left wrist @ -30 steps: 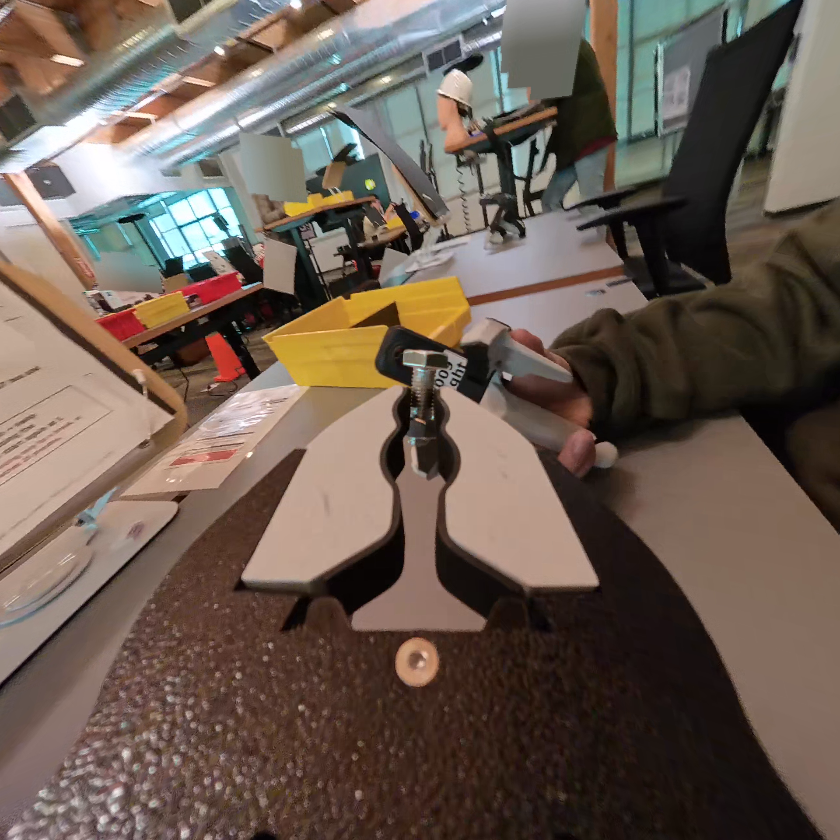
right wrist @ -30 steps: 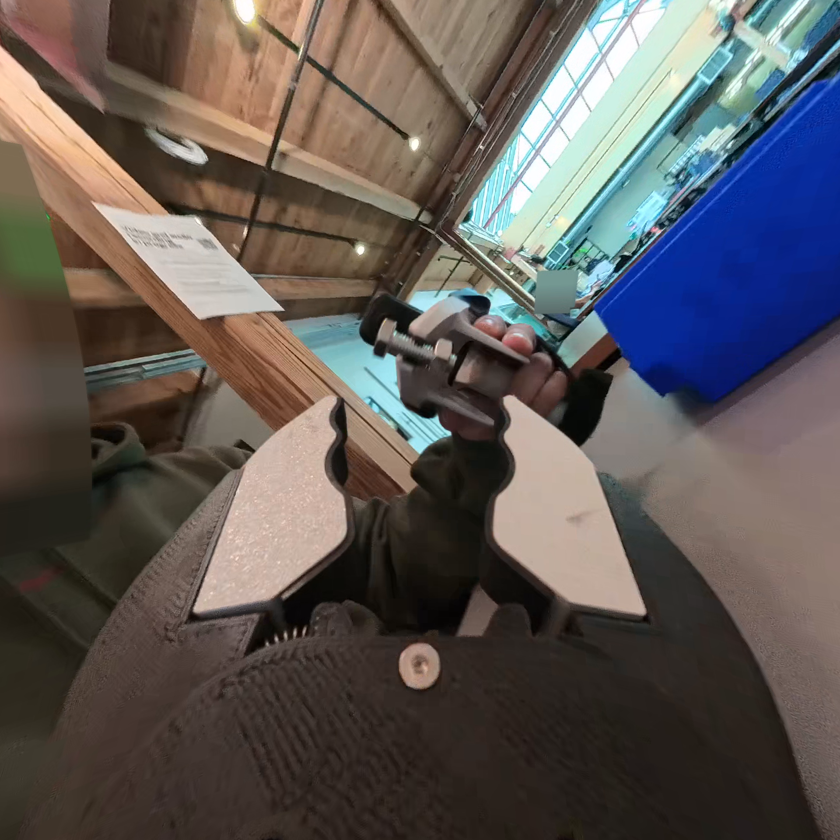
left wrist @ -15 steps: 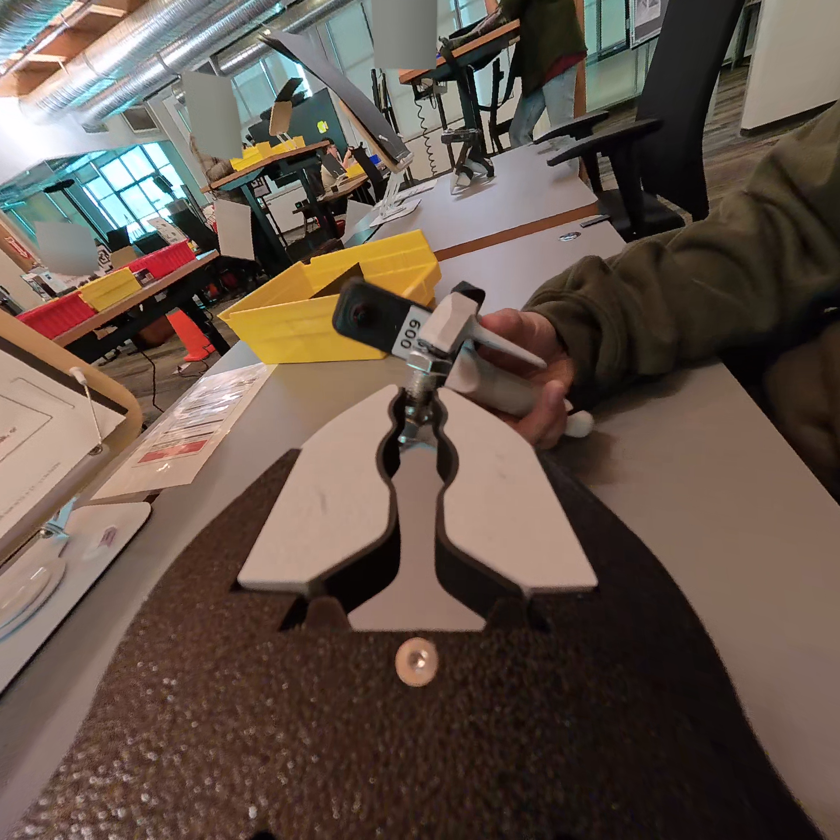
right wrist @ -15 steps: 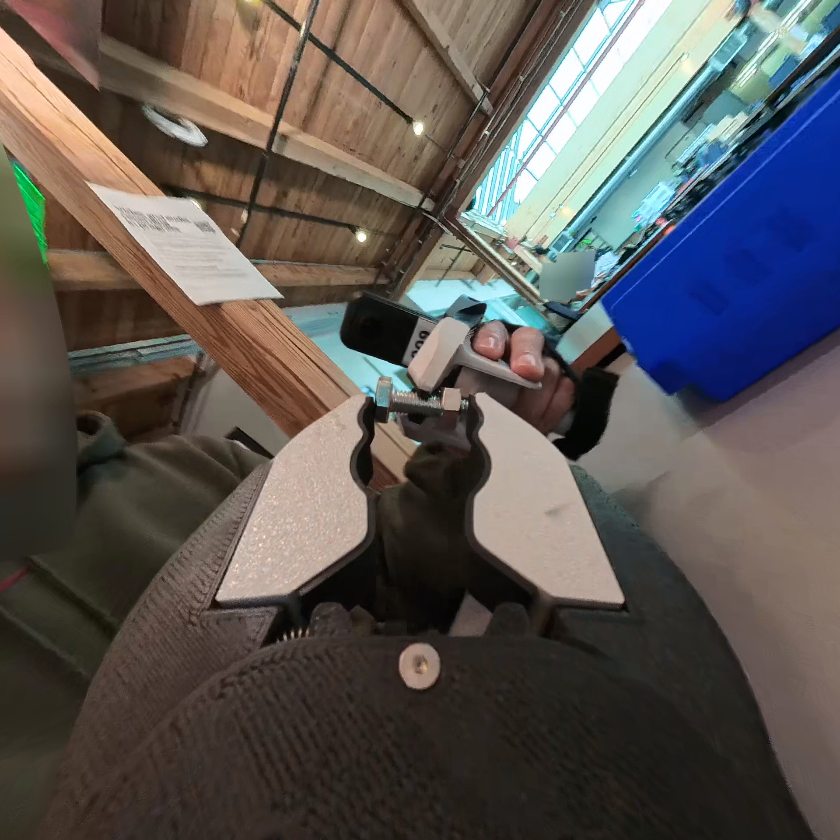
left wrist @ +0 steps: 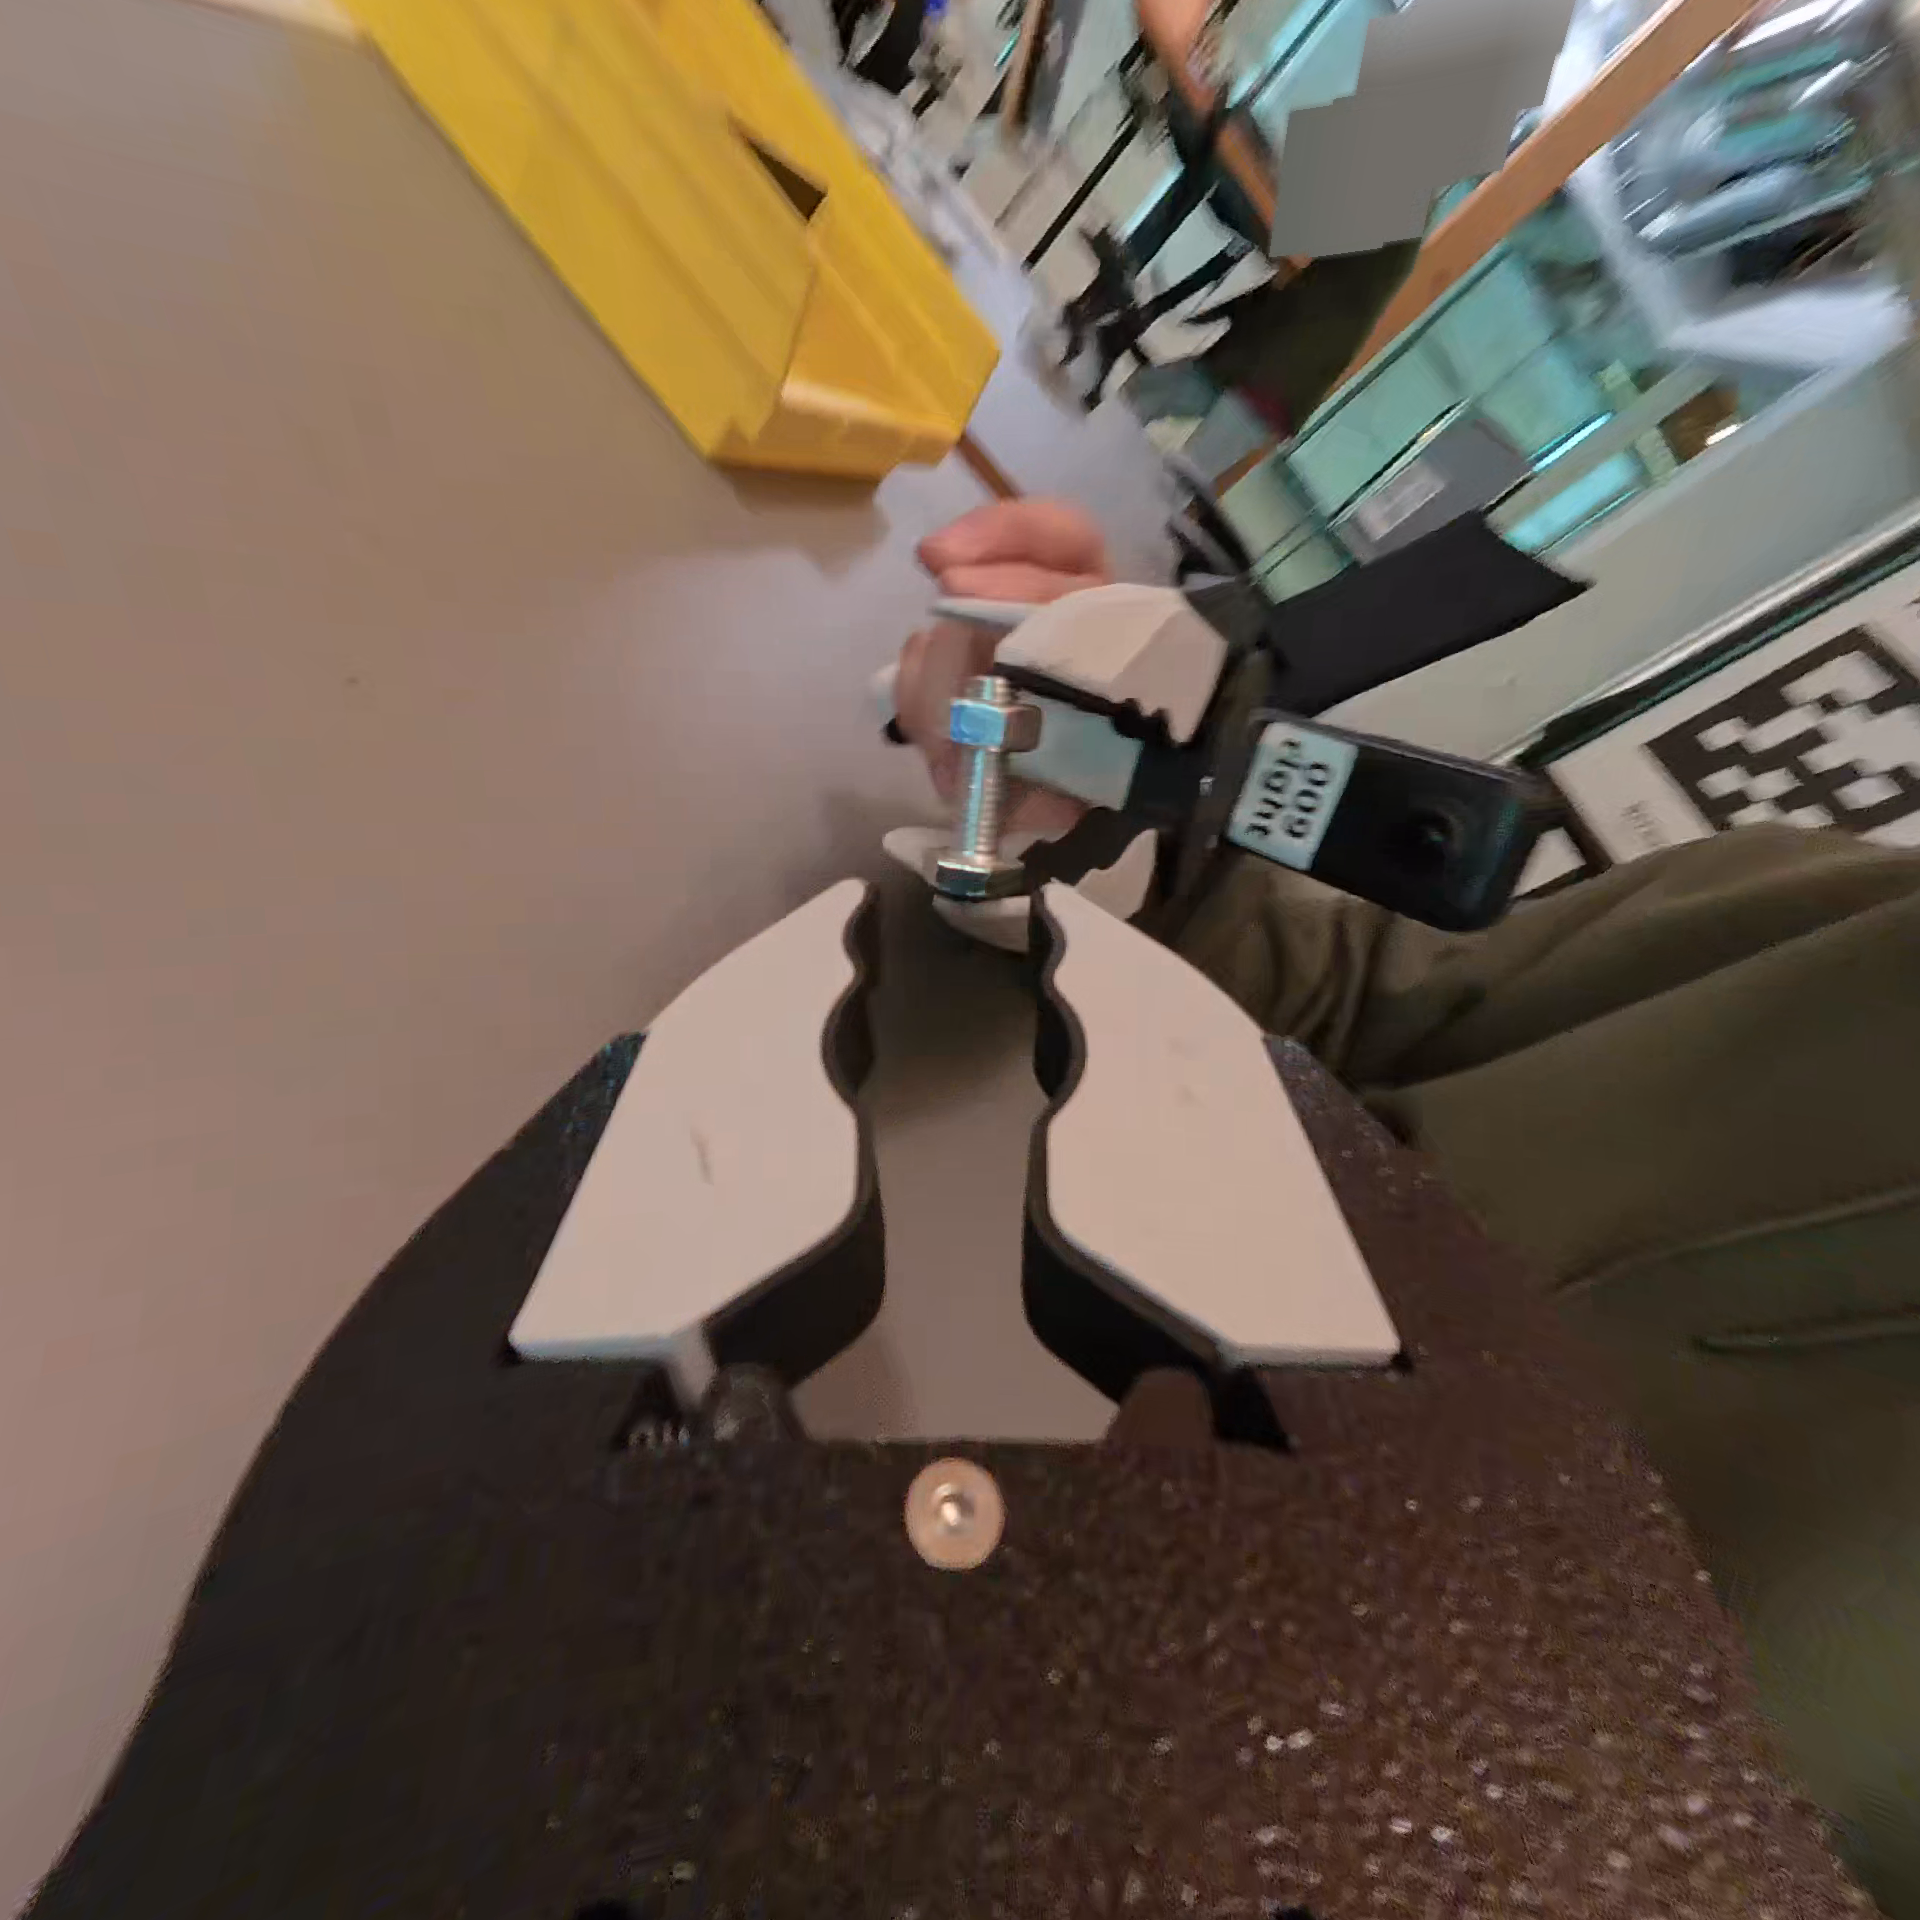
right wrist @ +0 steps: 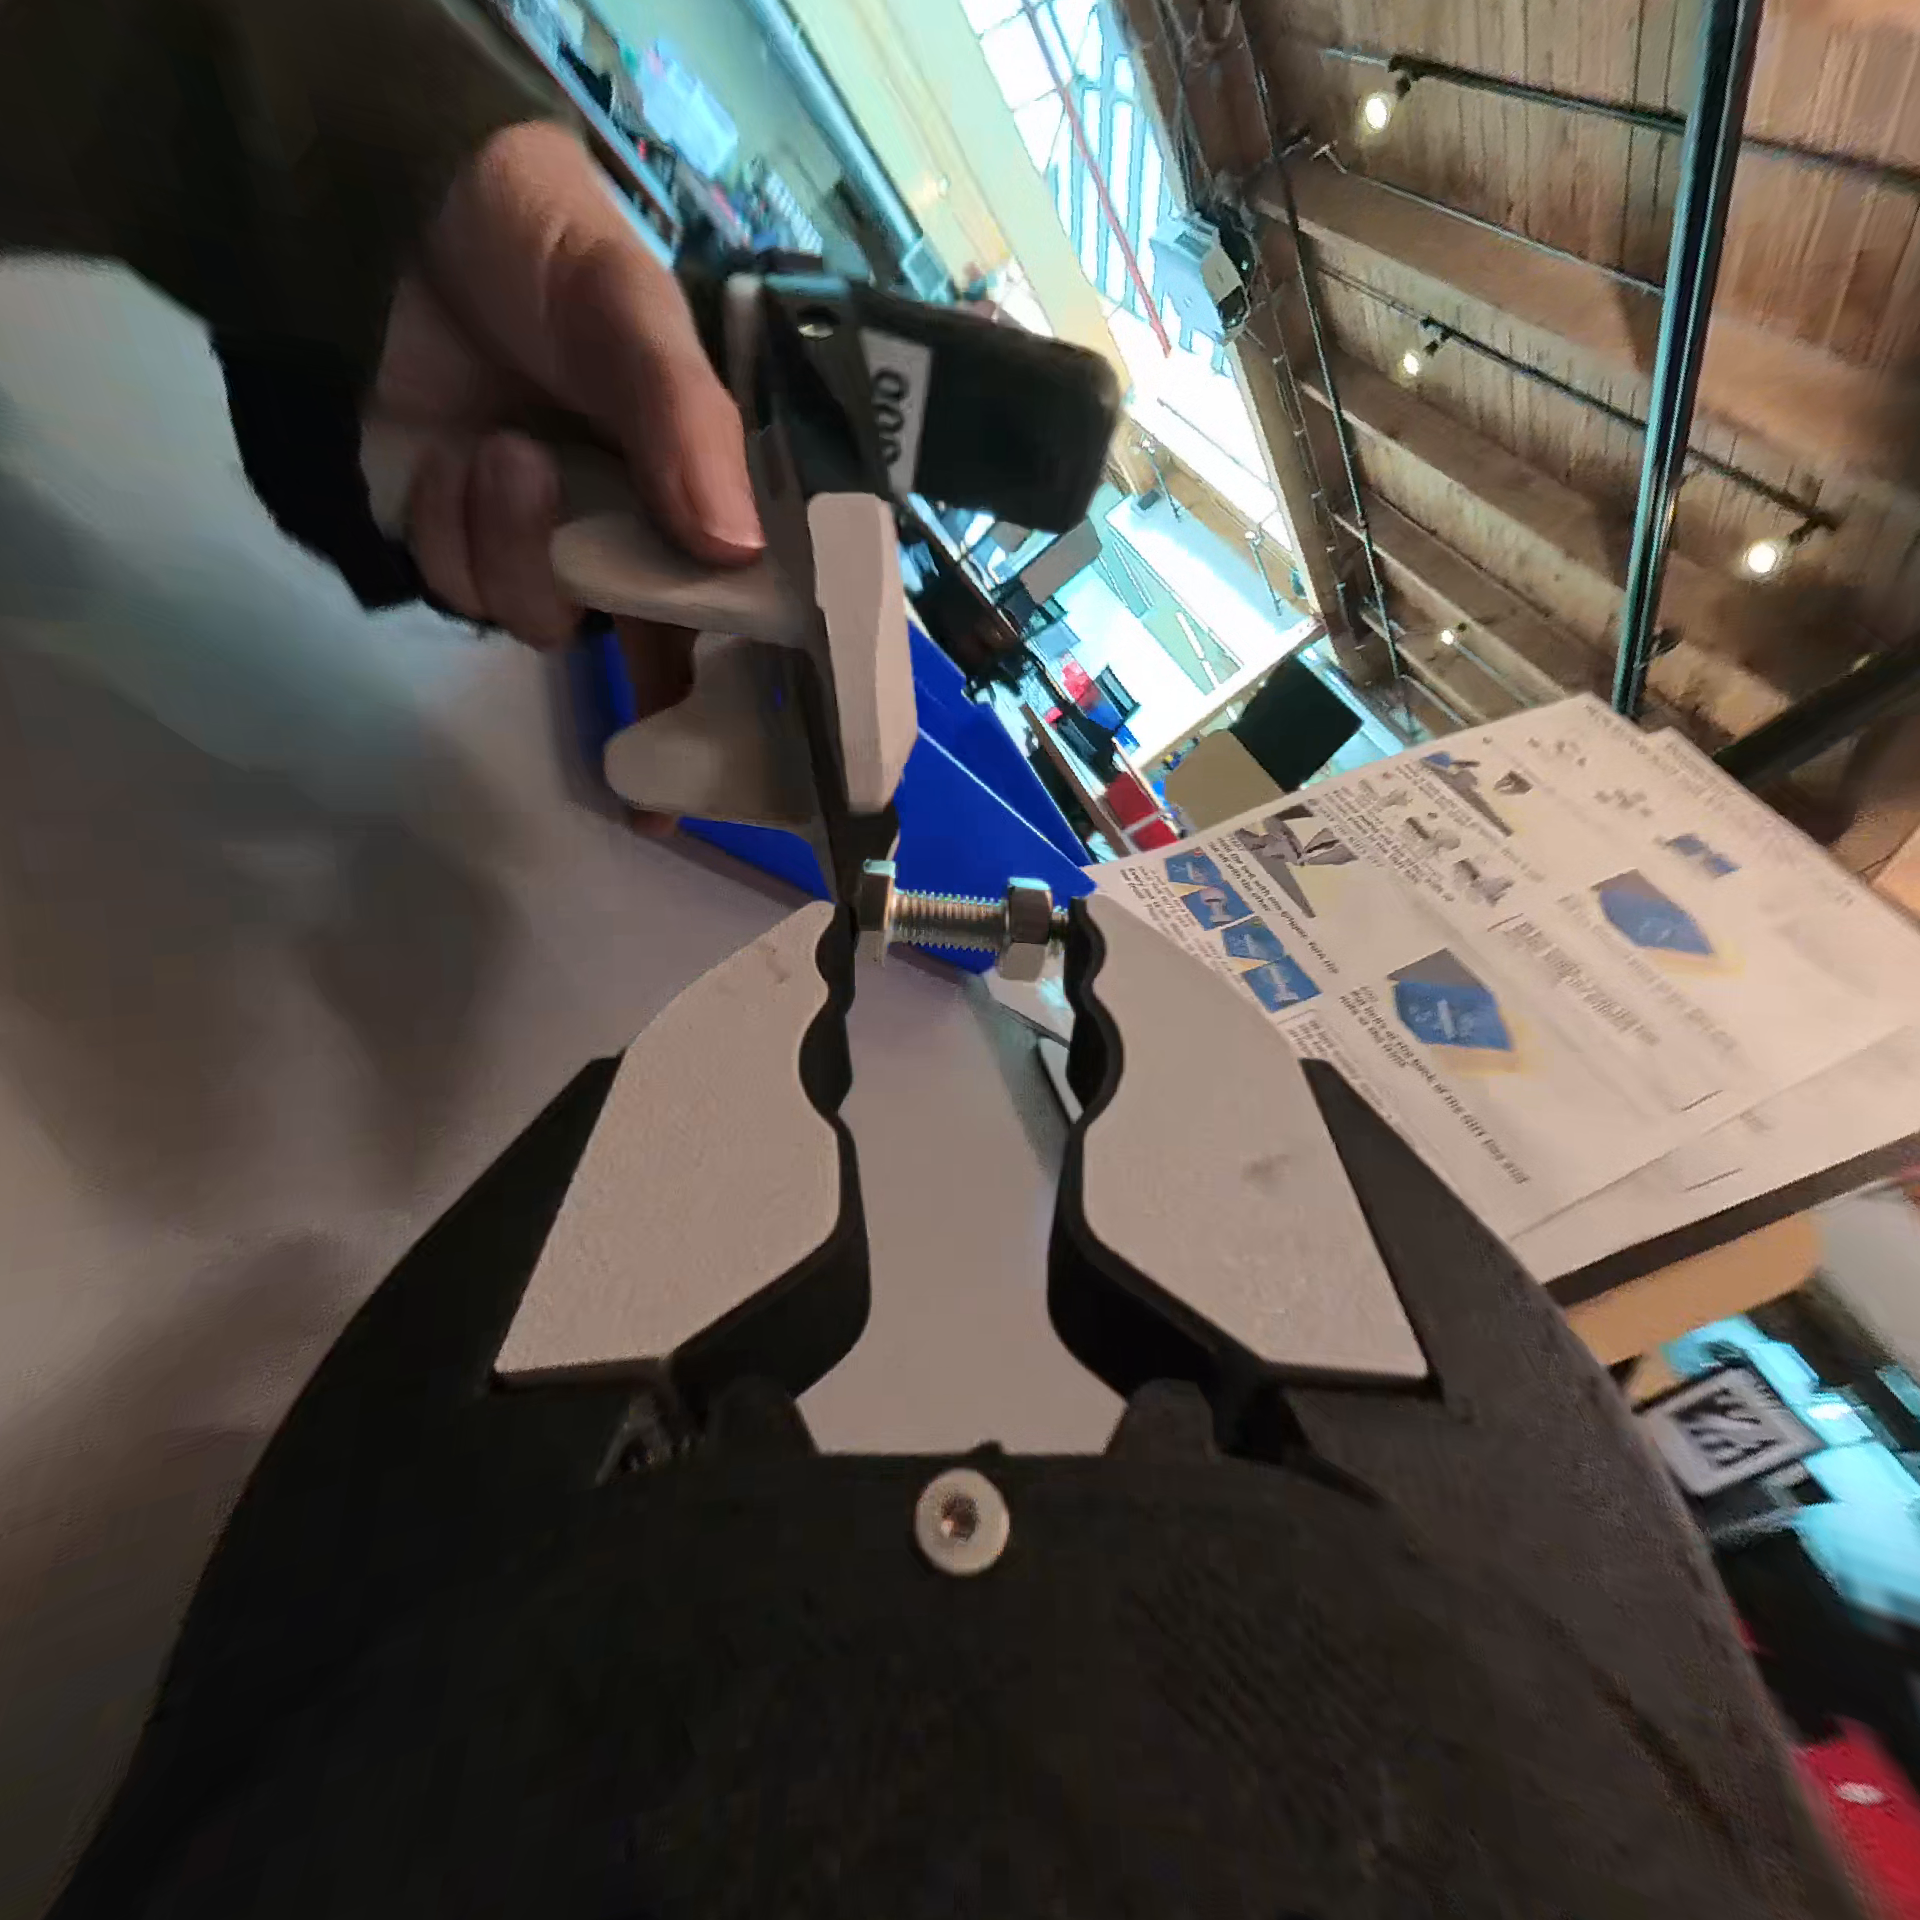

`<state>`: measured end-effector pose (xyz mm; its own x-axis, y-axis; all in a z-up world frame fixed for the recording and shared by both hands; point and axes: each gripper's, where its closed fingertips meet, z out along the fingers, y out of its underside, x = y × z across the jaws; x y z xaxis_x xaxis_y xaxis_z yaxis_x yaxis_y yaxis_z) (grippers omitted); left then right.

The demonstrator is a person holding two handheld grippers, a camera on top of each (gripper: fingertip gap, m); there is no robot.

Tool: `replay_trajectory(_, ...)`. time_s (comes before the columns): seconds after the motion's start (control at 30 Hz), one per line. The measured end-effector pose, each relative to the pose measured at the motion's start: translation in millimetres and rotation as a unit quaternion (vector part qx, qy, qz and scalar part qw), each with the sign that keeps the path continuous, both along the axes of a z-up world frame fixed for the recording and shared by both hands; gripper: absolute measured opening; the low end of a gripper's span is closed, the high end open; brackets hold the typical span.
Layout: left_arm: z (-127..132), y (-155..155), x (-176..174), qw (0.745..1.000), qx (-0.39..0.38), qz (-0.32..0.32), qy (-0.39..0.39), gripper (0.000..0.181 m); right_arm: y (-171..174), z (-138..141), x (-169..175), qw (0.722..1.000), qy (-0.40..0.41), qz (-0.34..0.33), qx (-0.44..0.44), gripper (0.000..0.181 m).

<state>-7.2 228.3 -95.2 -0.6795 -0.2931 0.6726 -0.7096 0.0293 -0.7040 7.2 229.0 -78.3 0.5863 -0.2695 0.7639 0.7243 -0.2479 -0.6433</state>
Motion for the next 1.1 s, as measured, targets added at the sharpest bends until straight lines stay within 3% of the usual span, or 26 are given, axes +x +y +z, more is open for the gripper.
replay_trajectory(0.13,-13.1,-4.1,2.0,0.998,0.06,0.003,-0.02,0.026,8.0,-11.1,-3.5,0.996,-0.071,-0.022,-0.057,0.039)
replay_trajectory(0.27,-18.1,-7.4,3.0,0.997,0.065,0.004,-0.036,0.018,9.7,-17.1,-2.2,0.99,-0.102,-0.039,-0.087,0.039)
replay_trajectory(0.43,-20.4,-7.8,6.6,0.997,0.068,0.016,-0.027,0.022,10.5,-21.5,-3.2,0.989,-0.103,-0.032,-0.098,0.039)
replay_trajectory(0.57,-21.1,-7.8,5.5,0.995,0.086,0.012,-0.054,0.01,12.0,-24.3,-3.7,0.989,-0.097,-0.03,-0.104,0.039)
replay_trajectory(0.7,-23.2,-7.5,7.5,0.991,0.105,0.015,-0.079,0.009,11.4,-25.8,-1.0,0.992,-0.071,-0.029,-0.099,0.039)
replay_trajectory(0.8,-22.6,-7.5,10.2,0.99,0.1,0.02,-0.098,0.009,10.4,-26.2,0.9,0.997,-0.016,-0.019,-0.073,0.039)
replay_trajectory(0.9,-20.1,-1.0,17.5,0.982,0.1,0.042,-0.151,0.009,5.9,-18.2,0.7,0.994,0.106,0.022,-0.01,0.04)
replay_trajectory(1.0,-16.6,3.4,20.3,0.975,0.08,0.054,-0.199,0.009,-5.3,2.0,3.1,0.962,0.248,0.083,0.079,0.05)
replay_trajectory(1.1,-7.9,-2.3,20.5,0.964,0.041,0.068,-0.254,0.009,-9.4,6.2,3.5,0.918,0.358,0.131,0.111,0.046)
